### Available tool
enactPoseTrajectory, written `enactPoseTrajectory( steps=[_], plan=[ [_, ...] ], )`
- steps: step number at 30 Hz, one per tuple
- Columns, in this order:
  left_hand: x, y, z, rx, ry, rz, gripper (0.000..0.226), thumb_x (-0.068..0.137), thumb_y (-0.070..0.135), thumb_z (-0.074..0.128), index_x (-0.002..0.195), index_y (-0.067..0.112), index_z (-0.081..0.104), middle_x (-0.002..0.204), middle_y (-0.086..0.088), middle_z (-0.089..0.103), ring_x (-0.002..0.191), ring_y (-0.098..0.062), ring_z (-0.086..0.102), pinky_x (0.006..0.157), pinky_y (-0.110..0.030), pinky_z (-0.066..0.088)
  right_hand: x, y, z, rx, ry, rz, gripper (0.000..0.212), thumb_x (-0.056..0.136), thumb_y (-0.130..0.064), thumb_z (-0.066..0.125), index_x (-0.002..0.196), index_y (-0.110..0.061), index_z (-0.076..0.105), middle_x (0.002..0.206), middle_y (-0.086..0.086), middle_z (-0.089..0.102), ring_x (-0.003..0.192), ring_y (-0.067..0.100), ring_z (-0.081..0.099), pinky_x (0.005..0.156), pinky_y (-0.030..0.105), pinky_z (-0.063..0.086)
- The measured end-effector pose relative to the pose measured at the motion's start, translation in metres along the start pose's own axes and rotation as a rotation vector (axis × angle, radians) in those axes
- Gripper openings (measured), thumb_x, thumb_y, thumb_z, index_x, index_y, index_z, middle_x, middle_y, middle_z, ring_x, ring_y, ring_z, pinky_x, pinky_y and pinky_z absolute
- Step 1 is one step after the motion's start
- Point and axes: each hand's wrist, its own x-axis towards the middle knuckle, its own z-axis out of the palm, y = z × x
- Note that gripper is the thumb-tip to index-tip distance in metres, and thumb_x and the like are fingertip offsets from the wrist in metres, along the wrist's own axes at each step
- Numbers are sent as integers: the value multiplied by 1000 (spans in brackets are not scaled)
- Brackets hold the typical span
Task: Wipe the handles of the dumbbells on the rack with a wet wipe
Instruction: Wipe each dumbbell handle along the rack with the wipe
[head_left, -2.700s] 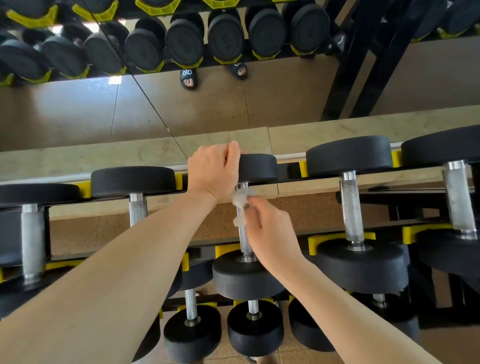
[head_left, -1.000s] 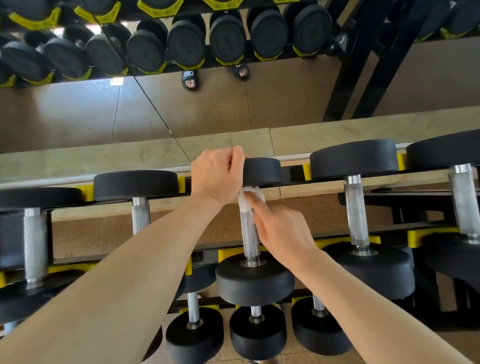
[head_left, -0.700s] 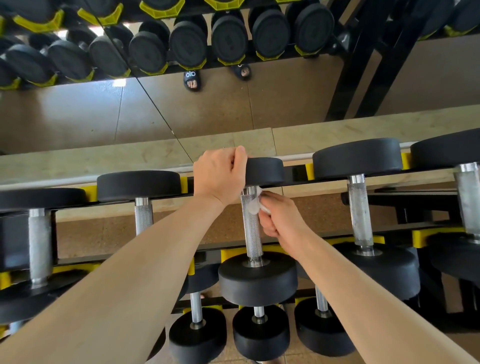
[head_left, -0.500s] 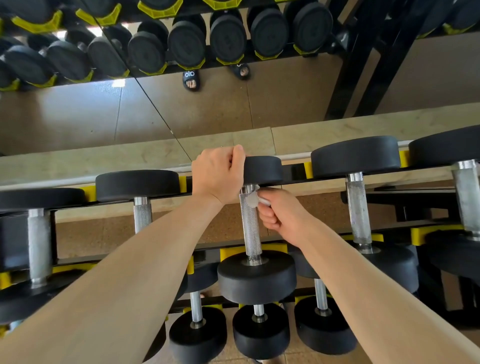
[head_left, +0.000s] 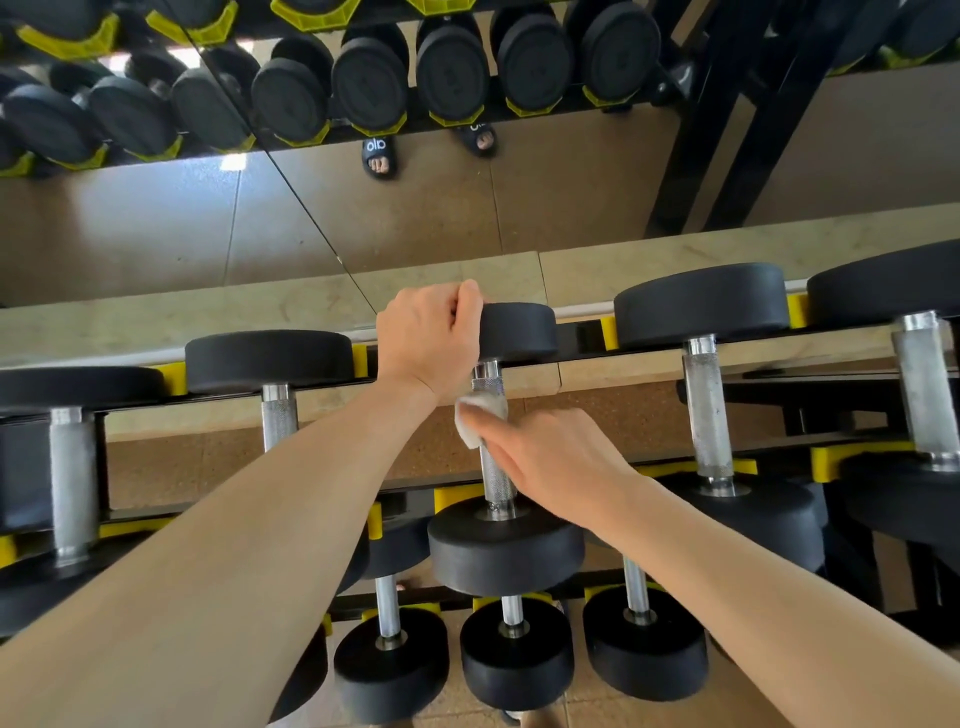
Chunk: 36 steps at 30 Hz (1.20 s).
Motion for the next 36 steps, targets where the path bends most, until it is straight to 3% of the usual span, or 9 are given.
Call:
enactPoseTrajectory(
  steps=[3, 8, 13, 17, 20, 22, 25, 30, 36],
  plan=[
    [0, 0, 0, -9, 3, -6, 71, 90, 49, 14, 73, 10, 71, 62, -6, 62, 62, -21, 56, 56, -30, 42, -2, -5, 7, 22, 11, 13, 43, 104, -36, 41, 145, -28, 33, 67, -7, 56, 48, 12, 54, 47, 26, 50],
    [-1, 0, 0, 4, 7, 9, 71, 89, 50, 12, 74, 13, 71, 63, -2, 62, 61, -16, 52, 51, -19, 32, -33, 4, -12, 151, -182, -71, 38, 104, -34, 40, 142, -34, 40, 76, -8, 54, 59, 8, 53, 56, 21, 43],
    [1, -1, 0, -2, 9, -13, 70, 91, 49, 14, 73, 13, 71, 63, -5, 63, 64, -23, 58, 59, -37, 47, -4, -6, -15, 295, -180, 22, 39, 106, -32, 35, 143, -37, 44, 95, -3, 61, 58, 7, 47, 56, 22, 41],
    [1, -1, 0, 2, 10, -2, 68, 92, 47, 16, 73, 12, 70, 63, -4, 62, 64, -23, 57, 58, -35, 46, 4, -7, -11, 246, -420, 0, 32, 105, -31, 38, 126, -33, 63, 113, 1, 68, 77, 11, 53, 70, 27, 46],
    [0, -1, 0, -10, 2, -9, 65, 91, 46, 17, 71, 12, 69, 61, -4, 60, 62, -23, 56, 57, -34, 45, -3, -2, -13, 489, -609, 42, 33, 103, -29, 43, 128, -30, 65, 126, -4, 65, 101, 13, 60, 88, 28, 47],
    [1, 0, -1, -9, 1, -10, 65, 91, 46, 17, 71, 12, 69, 60, -3, 59, 62, -22, 55, 55, -31, 42, 0, -5, -14, 571, -642, 59, 32, 103, -33, 43, 119, -28, 70, 113, -4, 69, 95, 12, 61, 83, 28, 47],
    [0, 1, 0, -5, -6, -14, 64, 91, 45, 18, 73, 12, 71, 61, -1, 59, 63, -22, 54, 54, -27, 37, 6, -12, -13, 478, -644, 38, 44, 102, -44, 39, 75, -20, 64, 69, 4, 57, 63, 15, 51, 62, 33, 39],
    [2, -3, 1, -9, -5, -27, 63, 92, 44, 19, 70, 11, 68, 60, -6, 60, 61, -24, 56, 58, -39, 48, -13, 2, -23, 555, -647, 92, 41, 102, -46, 42, 70, -25, 58, 60, -5, 50, 53, 6, 43, 56, 26, 32],
    [1, -2, 1, 5, -18, -22, 69, 91, 47, 15, 74, 12, 73, 60, -4, 60, 59, -19, 53, 54, -30, 40, -33, 17, -18, 622, -575, 220, 38, 102, -39, 45, 65, -34, 55, 59, -11, 53, 53, 3, 45, 55, 20, 31]
  ],
)
